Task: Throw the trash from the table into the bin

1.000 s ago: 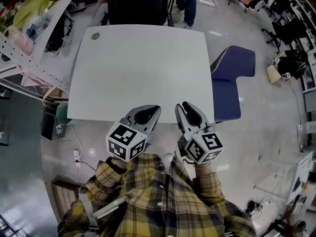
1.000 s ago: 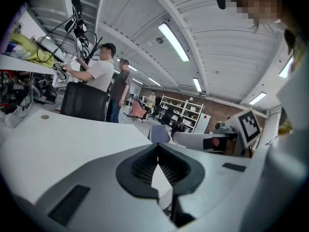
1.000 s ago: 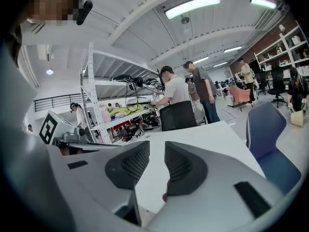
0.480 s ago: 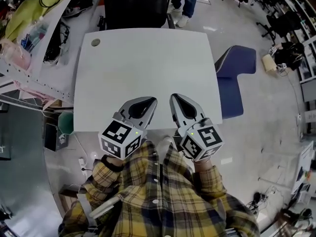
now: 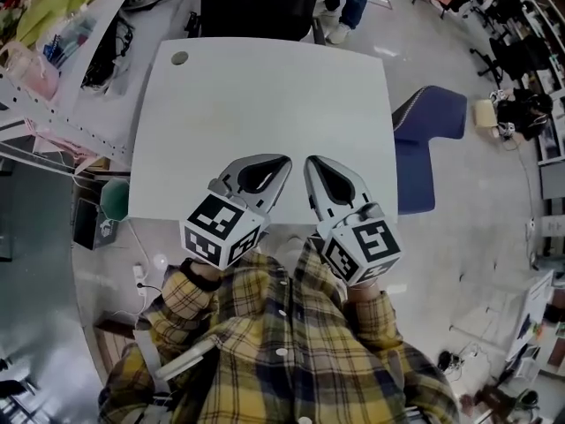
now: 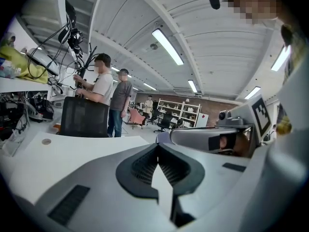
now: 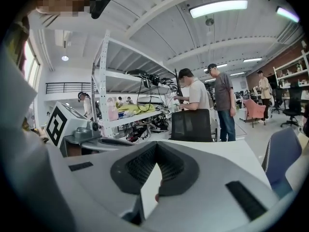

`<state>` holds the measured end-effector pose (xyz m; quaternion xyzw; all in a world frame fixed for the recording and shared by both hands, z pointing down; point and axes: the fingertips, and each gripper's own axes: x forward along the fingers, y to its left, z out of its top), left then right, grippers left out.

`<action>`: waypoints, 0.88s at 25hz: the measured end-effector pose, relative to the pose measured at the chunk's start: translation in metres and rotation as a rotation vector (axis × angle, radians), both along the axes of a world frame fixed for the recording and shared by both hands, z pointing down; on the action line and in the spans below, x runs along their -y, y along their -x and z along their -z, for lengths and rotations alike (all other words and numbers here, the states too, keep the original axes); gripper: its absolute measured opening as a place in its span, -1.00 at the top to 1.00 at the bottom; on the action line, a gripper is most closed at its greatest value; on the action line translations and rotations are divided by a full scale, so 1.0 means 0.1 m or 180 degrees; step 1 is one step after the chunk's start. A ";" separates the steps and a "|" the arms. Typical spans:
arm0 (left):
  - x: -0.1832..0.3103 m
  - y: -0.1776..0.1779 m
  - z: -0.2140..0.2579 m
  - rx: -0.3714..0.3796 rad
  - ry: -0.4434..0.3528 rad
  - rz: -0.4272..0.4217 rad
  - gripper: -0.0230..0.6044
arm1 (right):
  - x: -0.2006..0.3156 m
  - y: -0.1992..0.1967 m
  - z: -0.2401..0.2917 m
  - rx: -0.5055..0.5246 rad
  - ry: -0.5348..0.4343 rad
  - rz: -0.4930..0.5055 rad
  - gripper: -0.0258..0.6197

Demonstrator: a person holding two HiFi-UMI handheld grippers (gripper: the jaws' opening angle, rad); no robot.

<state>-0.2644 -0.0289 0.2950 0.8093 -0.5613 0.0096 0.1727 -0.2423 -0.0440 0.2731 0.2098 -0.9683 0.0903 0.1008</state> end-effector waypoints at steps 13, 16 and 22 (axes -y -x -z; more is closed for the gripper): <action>0.11 -0.02 0.03 -0.0045 -0.0003 -0.0072 0.90 | 0.07 -0.01 -0.07 -0.0040 0.0070 0.0034 0.92; 0.16 0.01 0.07 -0.0090 -0.0017 -0.0129 0.90 | 0.05 -0.03 -0.05 -0.0053 0.0054 0.0038 0.92; 0.19 -0.03 0.03 -0.0079 0.0128 -0.0489 0.90 | 0.08 -0.25 0.00 -0.0086 0.0017 -0.0091 0.92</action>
